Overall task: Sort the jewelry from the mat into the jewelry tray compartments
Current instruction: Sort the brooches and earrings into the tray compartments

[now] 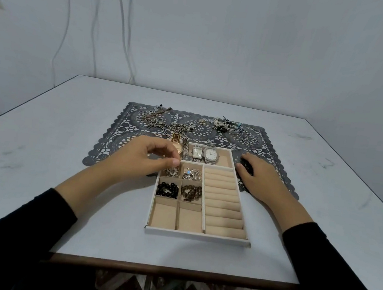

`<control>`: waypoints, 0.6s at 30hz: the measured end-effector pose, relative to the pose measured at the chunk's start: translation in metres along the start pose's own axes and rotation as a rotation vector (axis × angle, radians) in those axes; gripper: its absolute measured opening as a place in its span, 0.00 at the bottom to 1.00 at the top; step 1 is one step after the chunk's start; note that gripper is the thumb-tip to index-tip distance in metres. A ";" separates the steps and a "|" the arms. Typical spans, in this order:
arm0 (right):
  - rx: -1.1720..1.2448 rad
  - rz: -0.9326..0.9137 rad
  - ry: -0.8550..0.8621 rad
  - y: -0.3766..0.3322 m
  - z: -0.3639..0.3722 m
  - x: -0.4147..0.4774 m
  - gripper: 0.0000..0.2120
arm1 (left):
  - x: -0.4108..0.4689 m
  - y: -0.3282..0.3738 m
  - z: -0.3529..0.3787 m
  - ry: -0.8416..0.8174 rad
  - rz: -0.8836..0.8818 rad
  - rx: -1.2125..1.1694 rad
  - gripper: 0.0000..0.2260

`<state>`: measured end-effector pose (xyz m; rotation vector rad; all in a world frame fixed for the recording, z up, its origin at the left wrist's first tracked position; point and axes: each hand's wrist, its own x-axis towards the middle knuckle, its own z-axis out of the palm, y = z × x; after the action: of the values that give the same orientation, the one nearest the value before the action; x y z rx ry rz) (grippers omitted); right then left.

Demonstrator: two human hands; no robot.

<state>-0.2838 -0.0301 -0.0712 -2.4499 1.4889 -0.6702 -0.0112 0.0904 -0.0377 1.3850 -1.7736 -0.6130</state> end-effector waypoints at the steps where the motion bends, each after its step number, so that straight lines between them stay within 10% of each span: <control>1: 0.001 -0.004 0.000 0.000 0.000 0.000 0.14 | 0.000 -0.001 0.000 -0.001 0.000 0.031 0.01; 18: -0.005 -0.010 -0.002 -0.002 -0.001 0.000 0.14 | 0.000 -0.005 -0.004 -0.022 0.207 0.332 0.11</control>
<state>-0.2831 -0.0287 -0.0697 -2.4629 1.4803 -0.6671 -0.0054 0.0898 -0.0392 1.3869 -2.0728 -0.2295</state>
